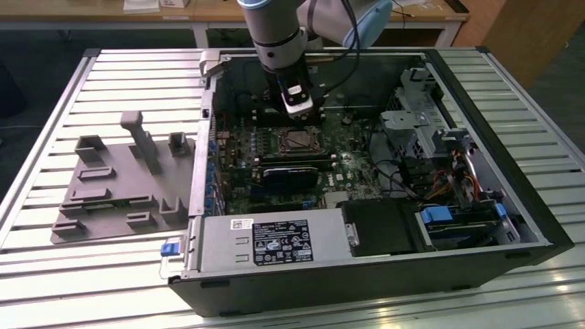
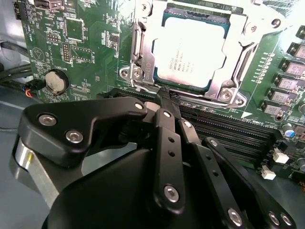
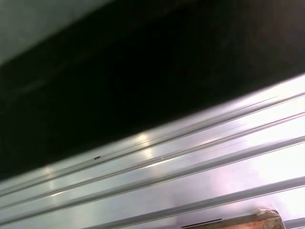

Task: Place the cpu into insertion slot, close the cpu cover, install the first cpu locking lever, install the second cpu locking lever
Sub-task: 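Install the first cpu locking lever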

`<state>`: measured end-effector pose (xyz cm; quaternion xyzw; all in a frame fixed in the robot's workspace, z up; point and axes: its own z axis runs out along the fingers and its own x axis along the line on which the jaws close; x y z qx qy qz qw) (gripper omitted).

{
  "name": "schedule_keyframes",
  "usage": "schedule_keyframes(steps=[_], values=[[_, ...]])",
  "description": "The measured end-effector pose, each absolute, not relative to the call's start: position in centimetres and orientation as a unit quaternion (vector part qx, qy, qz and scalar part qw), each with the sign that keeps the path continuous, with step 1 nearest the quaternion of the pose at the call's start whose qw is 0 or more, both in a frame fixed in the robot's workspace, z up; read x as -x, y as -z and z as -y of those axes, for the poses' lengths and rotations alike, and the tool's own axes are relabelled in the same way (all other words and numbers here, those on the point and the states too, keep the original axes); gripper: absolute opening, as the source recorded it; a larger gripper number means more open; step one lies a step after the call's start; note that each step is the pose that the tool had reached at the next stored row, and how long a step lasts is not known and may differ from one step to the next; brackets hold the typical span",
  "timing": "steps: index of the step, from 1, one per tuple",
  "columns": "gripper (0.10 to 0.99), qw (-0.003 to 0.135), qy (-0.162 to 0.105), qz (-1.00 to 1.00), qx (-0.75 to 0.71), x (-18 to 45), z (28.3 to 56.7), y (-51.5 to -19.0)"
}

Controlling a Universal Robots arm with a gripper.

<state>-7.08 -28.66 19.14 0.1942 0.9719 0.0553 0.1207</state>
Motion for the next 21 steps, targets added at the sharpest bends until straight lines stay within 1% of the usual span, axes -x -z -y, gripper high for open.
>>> schedule_keyframes(steps=[15, 21], values=[[0.106, 0.121, -0.056, -0.972, -0.194, 6.47, 28.68, -19.09], [0.106, 0.12, -0.061, -0.972, -0.195, 6.42, 28.68, -19.09]])
